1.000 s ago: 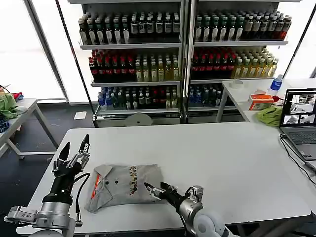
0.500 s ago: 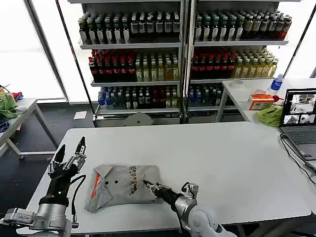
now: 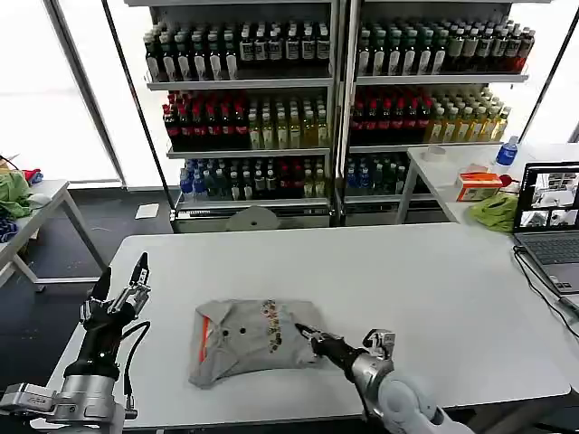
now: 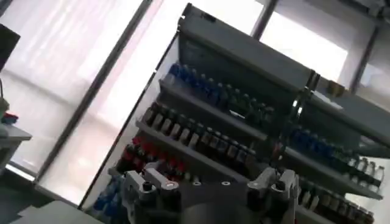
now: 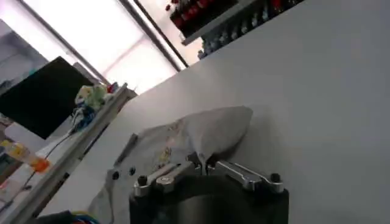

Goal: Fold and organize the clothes.

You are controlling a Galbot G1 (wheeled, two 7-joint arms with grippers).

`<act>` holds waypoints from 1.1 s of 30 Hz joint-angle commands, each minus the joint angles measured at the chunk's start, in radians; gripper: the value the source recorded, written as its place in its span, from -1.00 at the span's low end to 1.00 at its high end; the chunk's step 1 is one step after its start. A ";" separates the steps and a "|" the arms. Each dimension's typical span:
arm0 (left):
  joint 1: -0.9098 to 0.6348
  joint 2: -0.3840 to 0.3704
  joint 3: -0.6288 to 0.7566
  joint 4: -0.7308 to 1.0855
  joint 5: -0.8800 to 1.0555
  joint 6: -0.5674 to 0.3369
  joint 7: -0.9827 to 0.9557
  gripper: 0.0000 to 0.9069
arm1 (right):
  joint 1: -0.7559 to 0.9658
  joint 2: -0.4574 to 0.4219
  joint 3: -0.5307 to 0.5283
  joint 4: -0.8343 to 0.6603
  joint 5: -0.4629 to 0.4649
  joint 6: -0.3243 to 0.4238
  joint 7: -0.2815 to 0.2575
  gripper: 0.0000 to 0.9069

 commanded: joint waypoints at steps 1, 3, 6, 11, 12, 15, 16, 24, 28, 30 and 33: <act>0.002 -0.009 0.001 -0.010 0.019 0.008 0.007 1.00 | -0.068 -0.146 0.174 0.051 -0.104 -0.122 0.061 -1.00; 0.007 -0.012 0.002 -0.020 0.022 0.011 0.006 1.00 | -0.075 -0.158 0.188 0.055 -0.122 -0.120 0.058 -1.00; 0.013 -0.011 -0.004 -0.022 0.023 0.014 0.007 1.00 | -0.073 -0.161 0.204 0.051 -0.161 -0.120 0.052 -1.00; 0.024 -0.005 -0.015 -0.023 0.022 0.016 0.006 1.00 | -0.076 -0.147 0.203 0.064 -0.287 -0.116 0.016 1.00; 0.026 -0.005 -0.017 -0.024 0.023 0.017 0.006 1.00 | -0.077 -0.144 0.208 0.069 -0.285 -0.111 0.008 1.00; 0.030 -0.004 -0.032 -0.025 0.025 0.020 0.007 1.00 | -0.087 -0.137 0.234 0.104 -0.296 -0.110 0.005 1.00; 0.031 -0.004 -0.037 -0.025 0.028 0.025 0.009 1.00 | -0.091 -0.139 0.238 0.118 -0.307 -0.109 0.008 1.00; 0.049 -0.007 -0.076 -0.021 0.172 0.040 0.075 1.00 | -0.103 -0.125 0.274 0.149 -0.421 -0.042 0.026 1.00; 0.069 -0.039 -0.115 -0.033 0.349 0.038 0.130 1.00 | -0.127 -0.126 0.326 0.147 -0.429 0.048 0.027 1.00; 0.103 -0.105 -0.120 -0.045 0.420 0.023 0.156 1.00 | -0.153 -0.132 0.381 0.155 -0.434 0.170 -0.003 1.00; 0.179 -0.183 -0.095 -0.043 0.531 -0.051 0.216 1.00 | -0.205 -0.126 0.447 0.176 -0.514 0.285 -0.049 1.00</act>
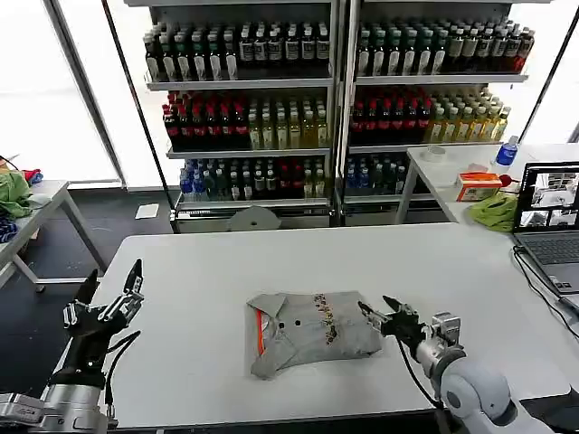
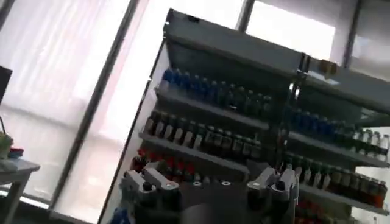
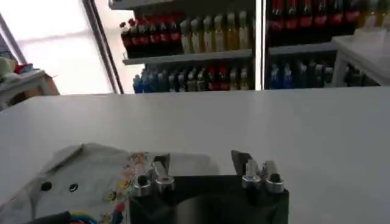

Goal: Fold and organize the clothes.

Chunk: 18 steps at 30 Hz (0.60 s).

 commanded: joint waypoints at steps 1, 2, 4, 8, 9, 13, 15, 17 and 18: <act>0.131 -0.171 -0.015 -0.004 0.375 -0.098 0.150 1.00 | -0.110 0.007 0.190 0.050 -0.174 0.324 -0.073 1.00; 0.146 -0.183 -0.015 -0.001 0.381 -0.107 0.160 1.00 | -0.134 0.011 0.202 0.058 -0.183 0.358 -0.075 1.00; 0.176 -0.189 -0.012 0.007 0.374 -0.121 0.168 1.00 | -0.181 0.014 0.223 0.067 -0.190 0.404 -0.130 1.00; 0.201 -0.198 -0.005 0.057 0.377 -0.169 0.181 1.00 | -0.203 0.054 0.206 0.046 -0.252 0.455 -0.151 1.00; 0.210 -0.203 -0.003 0.076 0.383 -0.182 0.179 1.00 | -0.216 0.063 0.201 0.051 -0.253 0.455 -0.164 1.00; 0.230 -0.220 0.002 0.127 0.387 -0.209 0.176 1.00 | -0.243 0.090 0.167 0.056 -0.301 0.508 -0.171 1.00; 0.237 -0.233 0.003 0.133 0.401 -0.215 0.179 1.00 | -0.259 0.105 0.146 0.042 -0.327 0.549 -0.175 1.00; 0.231 -0.246 -0.004 0.135 0.409 -0.212 0.189 1.00 | -0.276 0.126 0.148 0.036 -0.348 0.582 -0.185 1.00; 0.222 -0.259 -0.013 0.136 0.427 -0.210 0.207 1.00 | -0.293 0.137 0.152 0.039 -0.343 0.597 -0.186 1.00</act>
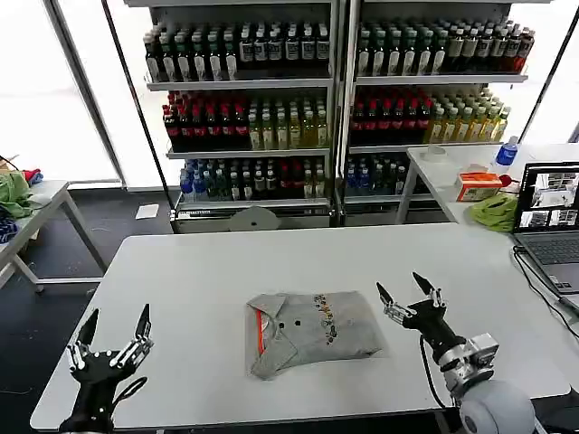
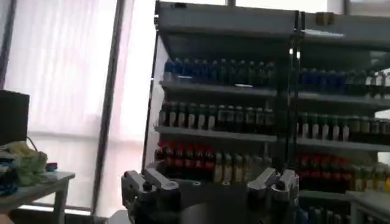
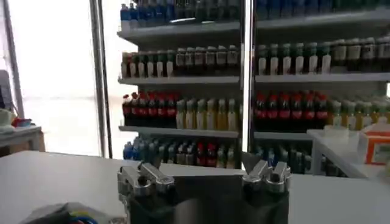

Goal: Fold and organize the clothes.

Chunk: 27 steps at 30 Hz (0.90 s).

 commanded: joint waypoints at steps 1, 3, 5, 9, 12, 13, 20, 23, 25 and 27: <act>0.049 -0.090 -0.020 0.067 0.126 -0.064 0.080 1.00 | -0.122 0.081 0.015 -0.001 -0.127 0.233 -0.064 1.00; 0.052 -0.100 -0.029 0.060 0.138 -0.071 0.105 1.00 | -0.162 0.089 0.030 0.021 -0.113 0.244 -0.075 1.00; 0.052 -0.105 -0.039 0.058 0.151 -0.090 0.119 1.00 | -0.177 0.085 0.036 0.028 -0.114 0.250 -0.077 1.00; 0.049 -0.114 -0.053 0.053 0.173 -0.126 0.151 1.00 | -0.193 0.075 0.036 0.034 -0.114 0.252 -0.080 1.00; 0.061 -0.127 -0.051 0.051 0.190 -0.156 0.156 1.00 | -0.197 0.069 0.034 0.030 -0.112 0.253 -0.082 1.00; 0.064 -0.129 -0.053 0.051 0.193 -0.160 0.155 1.00 | -0.196 0.068 0.032 0.028 -0.113 0.253 -0.081 1.00; 0.054 -0.125 -0.067 0.074 0.190 -0.162 0.155 1.00 | -0.174 0.047 0.008 0.008 -0.106 0.253 -0.072 1.00; 0.065 -0.115 -0.061 0.076 0.191 -0.155 0.153 1.00 | -0.167 0.035 0.009 -0.001 -0.092 0.257 -0.069 1.00; 0.074 -0.098 -0.057 0.076 0.179 -0.146 0.151 1.00 | -0.169 0.035 0.012 -0.002 -0.060 0.245 -0.067 1.00; 0.082 -0.072 -0.062 0.078 0.172 -0.138 0.147 1.00 | -0.168 0.033 0.010 -0.008 -0.053 0.241 -0.069 1.00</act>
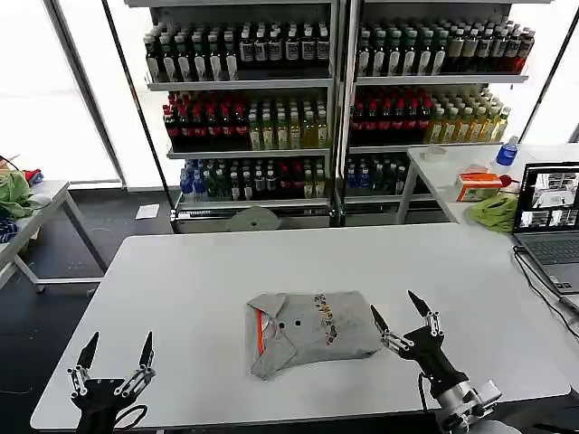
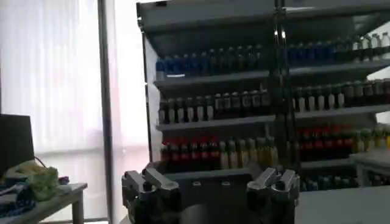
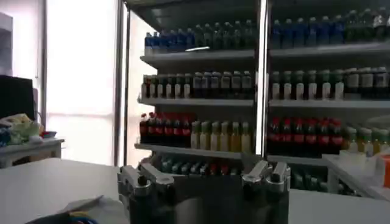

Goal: Fold and organize the clothes.

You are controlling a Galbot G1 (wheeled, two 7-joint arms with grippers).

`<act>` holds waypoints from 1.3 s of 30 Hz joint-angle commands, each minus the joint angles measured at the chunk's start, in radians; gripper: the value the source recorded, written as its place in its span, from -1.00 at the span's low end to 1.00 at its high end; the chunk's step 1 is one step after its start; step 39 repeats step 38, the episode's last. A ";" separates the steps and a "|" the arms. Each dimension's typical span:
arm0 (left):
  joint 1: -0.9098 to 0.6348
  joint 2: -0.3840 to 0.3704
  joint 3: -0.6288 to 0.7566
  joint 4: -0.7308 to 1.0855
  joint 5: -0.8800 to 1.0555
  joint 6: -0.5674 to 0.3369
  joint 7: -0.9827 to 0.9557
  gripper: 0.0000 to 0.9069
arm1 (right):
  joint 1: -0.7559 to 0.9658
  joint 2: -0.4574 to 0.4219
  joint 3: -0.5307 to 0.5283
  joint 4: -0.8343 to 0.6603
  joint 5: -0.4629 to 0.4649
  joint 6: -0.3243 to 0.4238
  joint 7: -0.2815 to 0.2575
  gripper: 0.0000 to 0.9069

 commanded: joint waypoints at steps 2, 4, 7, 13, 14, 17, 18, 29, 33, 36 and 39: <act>0.034 0.058 -0.018 0.008 -0.011 -0.003 0.014 1.00 | -0.006 -0.007 -0.015 -0.020 0.025 0.007 -0.010 1.00; 0.033 0.062 -0.024 0.007 -0.018 0.005 0.015 1.00 | 0.005 -0.002 -0.023 -0.025 0.026 0.003 -0.010 1.00; 0.034 0.056 -0.026 0.004 -0.017 0.003 0.016 1.00 | 0.020 0.005 -0.035 -0.032 0.018 0.002 -0.009 1.00; 0.037 0.040 -0.027 -0.005 -0.018 0.001 0.015 1.00 | 0.009 -0.006 -0.044 -0.034 -0.001 0.039 -0.006 1.00; 0.030 0.041 -0.028 -0.003 -0.021 0.004 0.015 1.00 | 0.010 -0.011 -0.044 -0.034 -0.003 0.057 -0.006 1.00; 0.021 0.038 -0.026 0.006 -0.022 0.004 0.016 1.00 | 0.011 -0.017 -0.044 -0.034 0.003 0.066 -0.006 1.00; 0.022 0.038 -0.025 0.007 -0.024 0.004 0.015 1.00 | 0.014 -0.014 -0.044 -0.034 0.005 0.069 -0.002 1.00; -0.019 0.059 -0.054 -0.013 -0.073 0.099 0.097 1.00 | 0.033 0.015 -0.073 -0.044 0.008 0.074 -0.006 1.00; -0.002 0.054 -0.053 -0.037 -0.100 0.090 0.098 1.00 | 0.001 0.008 -0.056 -0.026 0.017 0.078 -0.012 1.00; 0.023 0.044 -0.051 -0.045 -0.101 0.070 0.093 1.00 | -0.042 0.006 -0.042 0.007 0.004 0.092 -0.018 1.00; 0.015 0.043 -0.045 -0.045 -0.101 0.071 0.094 1.00 | -0.038 0.009 -0.048 0.008 0.002 0.093 -0.019 1.00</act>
